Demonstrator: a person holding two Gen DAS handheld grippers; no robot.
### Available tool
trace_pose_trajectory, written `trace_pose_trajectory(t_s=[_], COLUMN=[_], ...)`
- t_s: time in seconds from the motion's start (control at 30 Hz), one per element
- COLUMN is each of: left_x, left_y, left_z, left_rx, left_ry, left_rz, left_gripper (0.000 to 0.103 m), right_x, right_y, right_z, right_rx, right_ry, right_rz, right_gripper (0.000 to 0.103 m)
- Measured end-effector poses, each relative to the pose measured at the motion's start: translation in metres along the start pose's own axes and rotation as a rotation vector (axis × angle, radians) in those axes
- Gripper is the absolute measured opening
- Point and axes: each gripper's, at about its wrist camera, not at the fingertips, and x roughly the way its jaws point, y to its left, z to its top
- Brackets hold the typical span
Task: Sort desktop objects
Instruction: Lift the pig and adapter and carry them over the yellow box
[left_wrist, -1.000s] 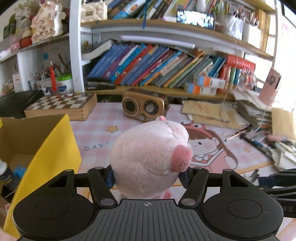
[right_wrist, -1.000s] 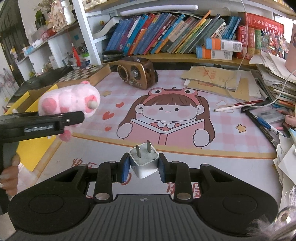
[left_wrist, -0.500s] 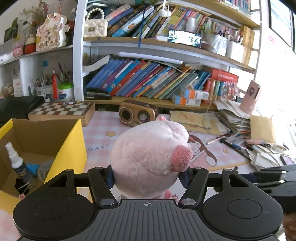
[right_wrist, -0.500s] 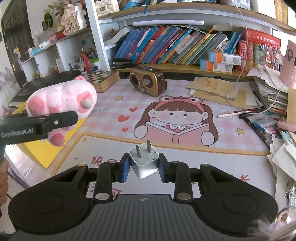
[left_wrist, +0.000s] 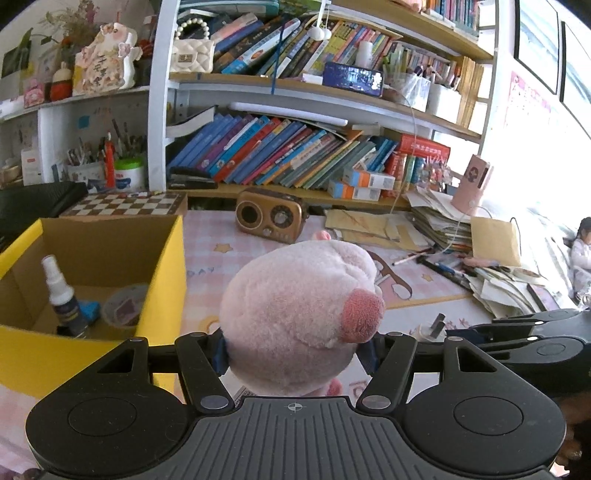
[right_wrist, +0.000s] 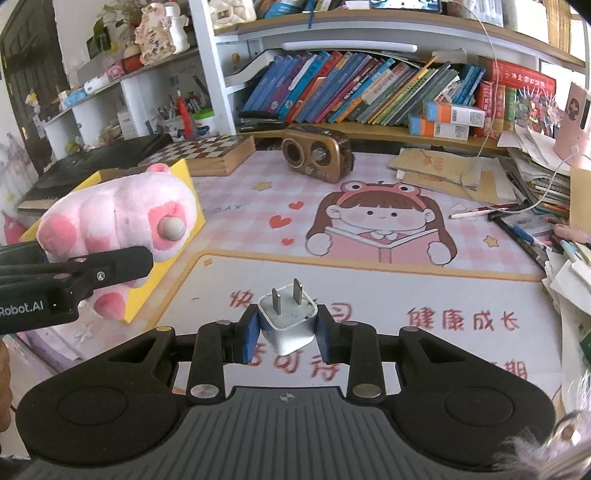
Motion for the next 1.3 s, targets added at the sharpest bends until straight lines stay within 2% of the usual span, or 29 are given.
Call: trace_pose_trajectory(t_s=[0.73,1.3], left_x=[-0.081,-0.122], left_y=[0.057,0.096], left_z=[-0.042,-0.067], left_rx=[0.010,-0.034], left_ry=[0.002,0.003], left_rz=[-0.046,-0.020], left_gripper=[0.065,0.065], right_x=[-0.037,-0.043], right_y=[0.103,0.161], right_z=[-0.048,-0.068], right_rx=[0.003,-0.022], right_ry=[-0.009,0.020], right_rz=[-0.022,0.008], right_gripper=[0.029,0.029])
